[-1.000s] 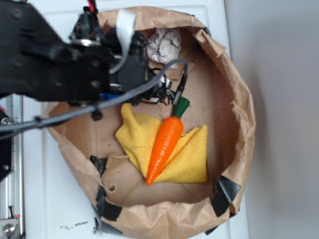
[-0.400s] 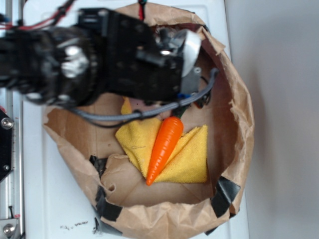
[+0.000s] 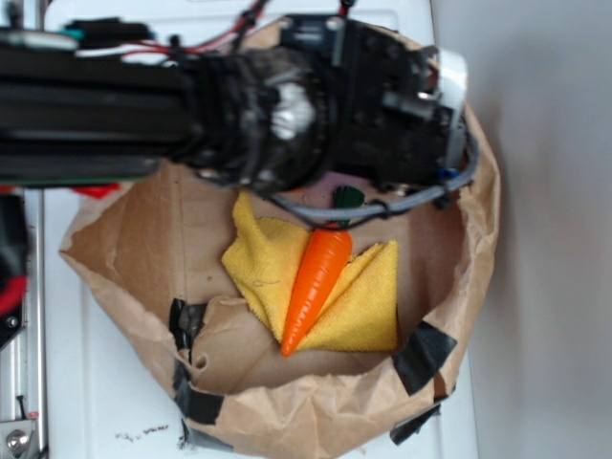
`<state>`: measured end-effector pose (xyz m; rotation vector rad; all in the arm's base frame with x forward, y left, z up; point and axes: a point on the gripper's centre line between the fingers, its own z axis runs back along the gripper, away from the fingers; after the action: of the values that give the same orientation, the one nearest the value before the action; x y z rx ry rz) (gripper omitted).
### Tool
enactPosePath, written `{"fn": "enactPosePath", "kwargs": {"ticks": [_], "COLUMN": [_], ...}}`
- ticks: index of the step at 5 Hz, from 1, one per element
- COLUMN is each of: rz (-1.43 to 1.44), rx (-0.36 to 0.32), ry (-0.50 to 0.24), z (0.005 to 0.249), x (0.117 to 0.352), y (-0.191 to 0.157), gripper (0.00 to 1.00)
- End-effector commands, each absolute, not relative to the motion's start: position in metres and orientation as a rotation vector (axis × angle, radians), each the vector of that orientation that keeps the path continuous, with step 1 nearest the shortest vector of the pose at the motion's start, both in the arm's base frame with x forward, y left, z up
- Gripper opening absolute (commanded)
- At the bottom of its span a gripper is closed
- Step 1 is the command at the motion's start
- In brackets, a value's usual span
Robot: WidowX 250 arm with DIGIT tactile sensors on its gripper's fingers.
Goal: Grab the white paper.
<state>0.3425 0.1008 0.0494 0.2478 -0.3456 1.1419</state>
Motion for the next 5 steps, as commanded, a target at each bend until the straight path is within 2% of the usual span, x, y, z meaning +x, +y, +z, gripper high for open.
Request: {"fn": "enactPosePath", "kwargs": {"ticks": [1,2,3,4,5], "rz": [1.107,1.085,1.061,1.137,1.207], "rx": [0.167,0.121,0.083,0.167,0.198], "ry": [-0.405,-0.388,-0.416,-0.503,-0.527], "z": [0.094,0.107,0.117,0.104,0.098], "x": [0.324,0.313,0.302,0.312,0.329], "y": [0.097,0.096,0.095,0.103,0.113], "gripper": [1.00,1.00,1.00,1.00,1.00]}}
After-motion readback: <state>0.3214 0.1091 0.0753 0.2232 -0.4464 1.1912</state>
